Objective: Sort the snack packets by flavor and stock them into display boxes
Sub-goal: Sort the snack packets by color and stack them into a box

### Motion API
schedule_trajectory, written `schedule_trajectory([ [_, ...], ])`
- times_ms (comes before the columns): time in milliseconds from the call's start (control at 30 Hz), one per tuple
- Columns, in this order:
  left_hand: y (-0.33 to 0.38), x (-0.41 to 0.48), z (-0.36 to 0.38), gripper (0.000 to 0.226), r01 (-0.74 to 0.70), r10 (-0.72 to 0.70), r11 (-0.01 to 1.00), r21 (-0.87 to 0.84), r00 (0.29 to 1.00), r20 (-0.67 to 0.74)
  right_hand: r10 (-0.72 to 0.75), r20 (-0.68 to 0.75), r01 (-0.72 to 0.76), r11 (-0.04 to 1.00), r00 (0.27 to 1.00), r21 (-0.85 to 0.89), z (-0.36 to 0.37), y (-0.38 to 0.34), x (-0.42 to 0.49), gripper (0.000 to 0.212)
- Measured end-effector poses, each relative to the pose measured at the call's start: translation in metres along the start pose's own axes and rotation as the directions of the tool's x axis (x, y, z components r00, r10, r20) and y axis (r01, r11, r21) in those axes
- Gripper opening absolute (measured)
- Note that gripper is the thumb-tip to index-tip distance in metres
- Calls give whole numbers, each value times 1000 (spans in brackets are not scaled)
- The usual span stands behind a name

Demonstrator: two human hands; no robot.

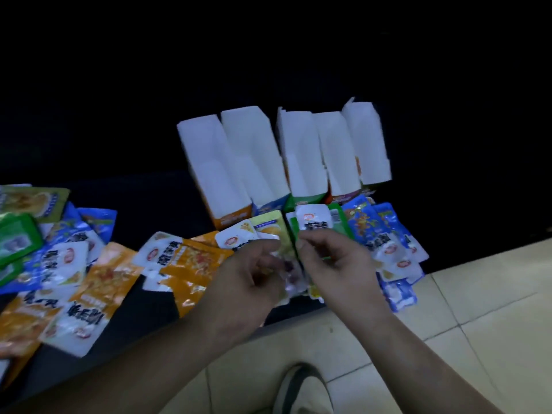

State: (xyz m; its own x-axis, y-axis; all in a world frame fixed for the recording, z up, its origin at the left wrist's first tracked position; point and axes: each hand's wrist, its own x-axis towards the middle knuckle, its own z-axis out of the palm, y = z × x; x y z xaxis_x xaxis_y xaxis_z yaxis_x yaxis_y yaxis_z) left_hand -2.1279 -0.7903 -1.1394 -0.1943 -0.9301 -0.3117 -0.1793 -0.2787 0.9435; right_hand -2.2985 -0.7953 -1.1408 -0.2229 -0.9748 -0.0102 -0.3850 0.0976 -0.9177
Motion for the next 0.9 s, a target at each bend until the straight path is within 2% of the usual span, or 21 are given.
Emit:
schedule_trajectory([
  [67,-4,-11,-30,35,-31,32,999,20,999,-21,-4,88,-1,998,996,57,22,-18,-8,16],
  [200,-22,-36,-97,29,-57,66,977,205,997,-37,3,270,-39,991,963,128,72,-50,-22,18],
  [267,-45,-46,-125,23,-48,83,948,313,992,-99,14,357,-52,994,934,98,105,-57,-32,19],
  [333,-67,-57,-148,18,10,63,940,341,977,-202,34,440,-49,999,897,23,134,-61,-42,15],
  [400,-85,-69,-167,15,19,132,886,463,948,-291,-13,501,52,997,865,-65,154,-59,-50,10],
  [433,-92,-75,-176,16,5,216,817,577,924,-314,-100,501,196,970,860,-142,160,-54,-50,9],
  [500,-107,-85,-192,23,3,361,653,758,878,-315,-284,537,498,810,794,-308,169,-44,-46,19],
  [533,-114,-87,-198,26,16,387,594,804,871,-303,-313,570,576,730,760,-367,172,-38,-43,27],
  [600,-126,-89,-205,33,21,374,528,849,892,-254,-270,609,602,664,746,-443,178,-28,-39,39],
  [667,-138,-91,-208,43,27,313,506,862,926,-213,-215,611,584,635,762,-506,184,-21,-39,45],
  [733,-146,-96,-213,47,27,293,498,866,936,-198,-222,572,572,603,790,-556,189,-20,-39,47],
  [800,-149,-103,-220,49,27,300,512,858,931,-208,-264,542,573,610,798,-547,195,-26,-40,46],
  [900,-148,-112,-231,49,54,317,533,844,913,-258,-339,548,603,676,765,-423,210,-40,-51,39],
])
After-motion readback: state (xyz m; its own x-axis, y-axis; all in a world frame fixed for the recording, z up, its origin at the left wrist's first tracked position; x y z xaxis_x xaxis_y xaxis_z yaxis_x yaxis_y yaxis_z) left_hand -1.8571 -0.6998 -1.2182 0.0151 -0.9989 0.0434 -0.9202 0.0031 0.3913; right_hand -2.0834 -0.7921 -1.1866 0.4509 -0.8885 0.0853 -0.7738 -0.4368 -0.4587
